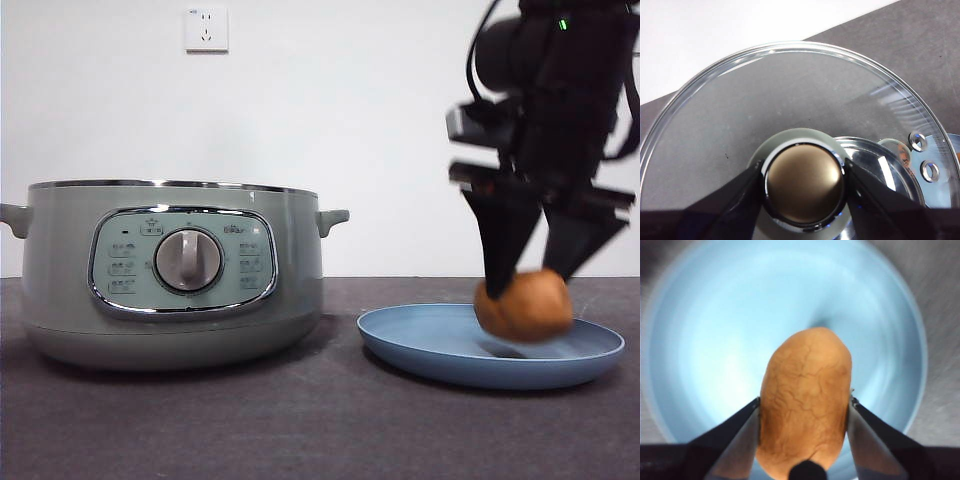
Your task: Take the potato out from the steamer,put the potato on the plate,close the lid
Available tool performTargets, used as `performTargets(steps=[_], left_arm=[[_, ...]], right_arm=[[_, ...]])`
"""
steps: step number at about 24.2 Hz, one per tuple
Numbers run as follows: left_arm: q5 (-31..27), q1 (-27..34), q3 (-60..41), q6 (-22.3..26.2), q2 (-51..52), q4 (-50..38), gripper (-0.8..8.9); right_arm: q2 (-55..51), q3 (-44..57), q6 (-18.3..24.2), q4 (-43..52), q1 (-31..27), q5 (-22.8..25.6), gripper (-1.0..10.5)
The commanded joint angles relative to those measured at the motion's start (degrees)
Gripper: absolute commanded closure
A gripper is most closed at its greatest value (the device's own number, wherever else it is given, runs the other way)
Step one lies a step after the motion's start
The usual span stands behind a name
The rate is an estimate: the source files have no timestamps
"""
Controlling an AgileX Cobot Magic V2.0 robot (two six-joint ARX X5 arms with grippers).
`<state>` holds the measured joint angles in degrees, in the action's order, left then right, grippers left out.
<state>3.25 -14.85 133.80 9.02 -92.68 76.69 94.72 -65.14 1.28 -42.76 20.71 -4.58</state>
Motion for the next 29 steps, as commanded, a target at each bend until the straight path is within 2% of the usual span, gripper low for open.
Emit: performTargets(steps=[1,6,7,8,10,12,17,21,29], left_arm=[[0.26,-0.15,0.5,0.44,0.44,2.69,8.21],[0.28,-0.17,0.5,0.44,0.44,2.69,8.21],[0.28,-0.17,0.5,0.44,0.44,2.69,8.21],[0.28,-0.17,0.5,0.42,0.44,2.69,8.21],[0.28,-0.17,0.5,0.42,0.42,2.69,8.21],[0.28,-0.15,0.5,0.39,0.42,2.69,8.21],[0.57,-0.17,0.5,0.24,0.39,2.69,8.21],[3.69,-0.17,0.5,0.28,0.39,2.69,8.21],[4.63,-0.15,-2.08,1.77,0.39,2.01,8.22]], right_arm=[[0.55,2.54,-0.37,1.68,0.09,-0.04,9.6],[0.55,2.6,-0.42,2.08,0.09,0.02,9.1],[0.55,2.6,-0.39,2.12,0.09,0.02,8.5],[0.55,2.6,-0.42,2.25,0.09,0.02,7.1],[0.52,2.6,-0.42,2.43,0.09,0.04,5.2],[0.52,2.58,-0.42,2.45,0.04,0.07,4.1],[0.17,2.1,-0.48,2.29,0.02,0.04,4.1],[-2.1,1.44,-1.2,1.44,0.02,0.02,4.1],[-15.21,0.04,-1.92,-0.63,0.02,0.0,4.1]])
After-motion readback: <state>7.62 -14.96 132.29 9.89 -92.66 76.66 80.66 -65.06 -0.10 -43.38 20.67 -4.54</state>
